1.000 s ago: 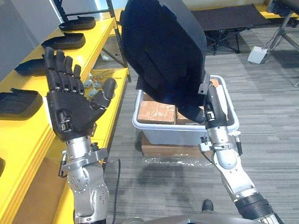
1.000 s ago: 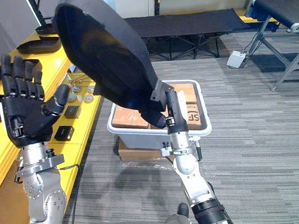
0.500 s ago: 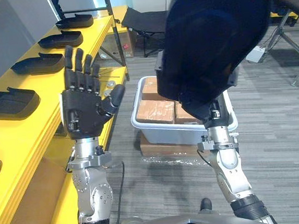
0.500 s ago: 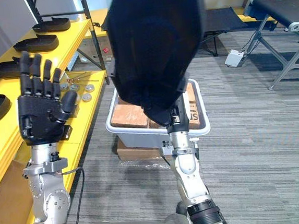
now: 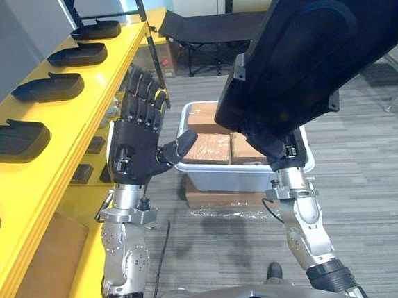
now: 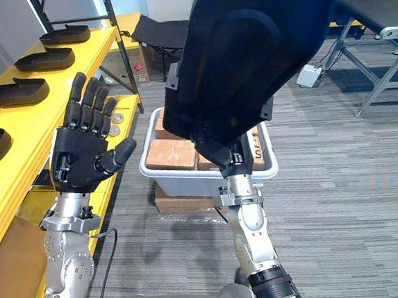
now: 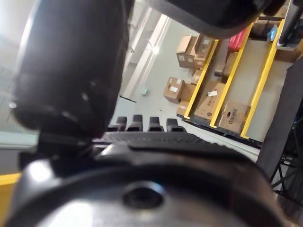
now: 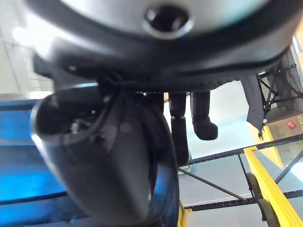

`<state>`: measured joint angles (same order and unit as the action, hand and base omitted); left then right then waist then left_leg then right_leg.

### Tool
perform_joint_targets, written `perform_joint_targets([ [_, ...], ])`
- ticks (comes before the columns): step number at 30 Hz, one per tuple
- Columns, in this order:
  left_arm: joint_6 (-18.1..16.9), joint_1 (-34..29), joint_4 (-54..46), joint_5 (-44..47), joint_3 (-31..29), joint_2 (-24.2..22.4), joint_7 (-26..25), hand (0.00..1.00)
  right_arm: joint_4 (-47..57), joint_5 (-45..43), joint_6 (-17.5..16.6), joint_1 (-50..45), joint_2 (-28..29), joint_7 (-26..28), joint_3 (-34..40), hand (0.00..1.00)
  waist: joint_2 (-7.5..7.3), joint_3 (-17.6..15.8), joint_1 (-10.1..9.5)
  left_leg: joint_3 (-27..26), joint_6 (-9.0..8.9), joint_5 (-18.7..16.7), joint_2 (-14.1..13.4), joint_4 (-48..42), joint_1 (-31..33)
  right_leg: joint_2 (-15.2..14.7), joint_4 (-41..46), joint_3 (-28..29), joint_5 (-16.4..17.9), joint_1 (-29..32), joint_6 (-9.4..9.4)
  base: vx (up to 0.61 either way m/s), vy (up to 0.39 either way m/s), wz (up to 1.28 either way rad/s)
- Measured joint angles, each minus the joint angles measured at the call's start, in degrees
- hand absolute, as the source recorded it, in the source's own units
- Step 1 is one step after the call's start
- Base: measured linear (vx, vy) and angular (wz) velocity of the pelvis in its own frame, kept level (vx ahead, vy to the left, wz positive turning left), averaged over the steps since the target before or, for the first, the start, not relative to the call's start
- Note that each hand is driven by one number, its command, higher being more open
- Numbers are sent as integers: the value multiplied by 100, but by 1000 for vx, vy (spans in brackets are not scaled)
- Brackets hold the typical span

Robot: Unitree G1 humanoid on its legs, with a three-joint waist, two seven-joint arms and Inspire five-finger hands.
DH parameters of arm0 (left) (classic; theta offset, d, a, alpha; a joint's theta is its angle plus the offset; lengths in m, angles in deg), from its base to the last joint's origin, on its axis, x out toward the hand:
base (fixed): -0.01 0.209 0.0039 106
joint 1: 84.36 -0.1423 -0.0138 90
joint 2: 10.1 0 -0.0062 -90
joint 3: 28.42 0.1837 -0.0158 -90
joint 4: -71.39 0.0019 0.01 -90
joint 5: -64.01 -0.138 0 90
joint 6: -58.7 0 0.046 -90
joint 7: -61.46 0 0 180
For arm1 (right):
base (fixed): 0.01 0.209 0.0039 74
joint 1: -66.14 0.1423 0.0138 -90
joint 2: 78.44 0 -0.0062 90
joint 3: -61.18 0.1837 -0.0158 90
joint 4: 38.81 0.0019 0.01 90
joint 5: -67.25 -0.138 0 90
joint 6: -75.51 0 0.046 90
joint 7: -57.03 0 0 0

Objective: Walk over and take three plastic housings, then place them on the shelf

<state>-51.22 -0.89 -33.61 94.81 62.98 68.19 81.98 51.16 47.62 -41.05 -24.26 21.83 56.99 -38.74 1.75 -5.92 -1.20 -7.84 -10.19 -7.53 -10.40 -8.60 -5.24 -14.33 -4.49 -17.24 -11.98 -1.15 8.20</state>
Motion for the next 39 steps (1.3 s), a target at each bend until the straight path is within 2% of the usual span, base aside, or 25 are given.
perform_joint_targets([
  [8,-48,270,0,-221,257,131,9,100,-1,4,479,19,-2,247,-465,0,20,13,8,7,0,0,3,-4,5,-1,0,-3,-2,0,1,0,0,0],
  [14,-110,451,-7,-236,338,138,-61,100,-13,5,700,21,-12,368,-776,0,44,28,11,16,1,0,6,-3,11,-2,0,-8,-2,1,1,0,0,0],
  [20,-108,456,-124,-278,494,228,-161,100,-53,8,735,28,-27,373,-1010,0,51,33,9,20,1,1,8,-4,15,-4,0,-12,-2,4,1,0,0,0],
  [25,-80,514,-167,-672,511,289,-229,100,-204,-9,740,105,-45,369,-1130,0,68,44,9,24,1,1,10,-14,26,-6,0,-16,-1,11,0,0,0,0],
  [30,153,679,-182,-946,545,409,-243,100,-212,-153,832,115,-86,339,-1132,0,85,62,14,64,3,6,10,-22,66,-11,0,-68,0,22,-2,0,0,3],
  [31,180,679,-182,-978,546,442,-246,0,-222,-153,842,115,-102,334,-1137,0,90,66,19,66,3,6,12,-22,66,-12,0,-68,-1,22,-1,0,0,0],
  [39,597,681,-195,-1238,571,686,-290,0,-389,-160,887,122,-243,256,-1217,0,87,196,6,110,5,7,19,-19,85,-18,0,-92,-1,17,-2,0,0,0],
])
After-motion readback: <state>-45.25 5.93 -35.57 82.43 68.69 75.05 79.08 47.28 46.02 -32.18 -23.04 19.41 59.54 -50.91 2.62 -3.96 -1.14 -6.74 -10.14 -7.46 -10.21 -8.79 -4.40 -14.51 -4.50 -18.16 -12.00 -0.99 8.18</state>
